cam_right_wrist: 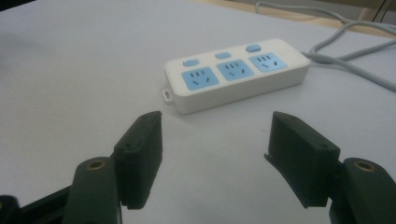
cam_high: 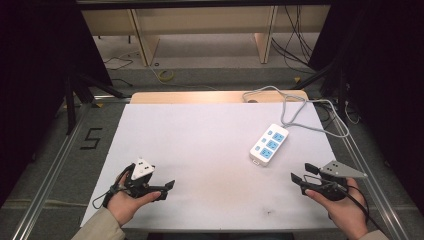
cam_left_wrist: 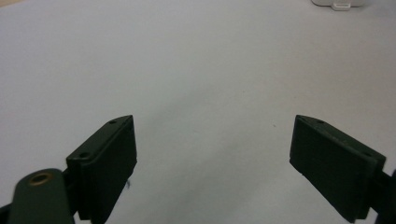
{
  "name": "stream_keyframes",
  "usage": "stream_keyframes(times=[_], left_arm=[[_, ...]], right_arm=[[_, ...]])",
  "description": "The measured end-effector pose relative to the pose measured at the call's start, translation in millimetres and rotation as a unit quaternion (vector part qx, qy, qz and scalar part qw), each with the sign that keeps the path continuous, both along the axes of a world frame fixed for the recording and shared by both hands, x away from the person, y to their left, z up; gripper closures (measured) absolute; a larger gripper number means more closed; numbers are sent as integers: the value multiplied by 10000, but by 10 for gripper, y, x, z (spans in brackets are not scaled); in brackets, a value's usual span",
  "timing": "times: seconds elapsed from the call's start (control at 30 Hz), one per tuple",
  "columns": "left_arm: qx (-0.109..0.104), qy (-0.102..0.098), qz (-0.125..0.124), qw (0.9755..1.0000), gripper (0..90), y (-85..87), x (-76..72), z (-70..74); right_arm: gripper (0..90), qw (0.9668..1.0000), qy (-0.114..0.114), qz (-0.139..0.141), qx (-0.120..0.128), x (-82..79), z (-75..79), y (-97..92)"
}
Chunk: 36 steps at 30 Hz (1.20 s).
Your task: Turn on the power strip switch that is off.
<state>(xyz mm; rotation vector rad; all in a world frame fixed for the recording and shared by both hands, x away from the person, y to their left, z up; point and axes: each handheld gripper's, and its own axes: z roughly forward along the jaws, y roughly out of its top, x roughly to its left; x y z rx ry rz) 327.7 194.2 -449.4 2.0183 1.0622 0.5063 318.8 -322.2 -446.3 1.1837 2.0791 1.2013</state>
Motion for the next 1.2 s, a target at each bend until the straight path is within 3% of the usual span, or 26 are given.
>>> stream_keyframes(times=[0.2,0.33,0.37,0.43,0.6,1.07,1.2], left_arm=[[8,29,41,10000,156,2,9,-7],[61,23,4,10000,157,5,10,-11],[80,14,-22,10000,157,1,13,-12],[95,15,-30,9999,158,-9,12,-11],[129,30,-43,9999,159,-13,12,-18],[128,13,-161,9998,162,-55,10,-8],[41,75,-169,9998,161,-58,15,-10]], right_arm=[[424,9997,219,-60,-113,14,-33,24],[605,9994,253,-120,-197,31,-3,59],[605,9994,253,-120,-197,31,-3,59],[756,9992,253,-130,-297,30,6,96],[882,9985,281,-188,-436,28,33,120],[900,9978,404,-263,-465,180,123,114],[900,9979,407,-274,-412,227,140,110]])
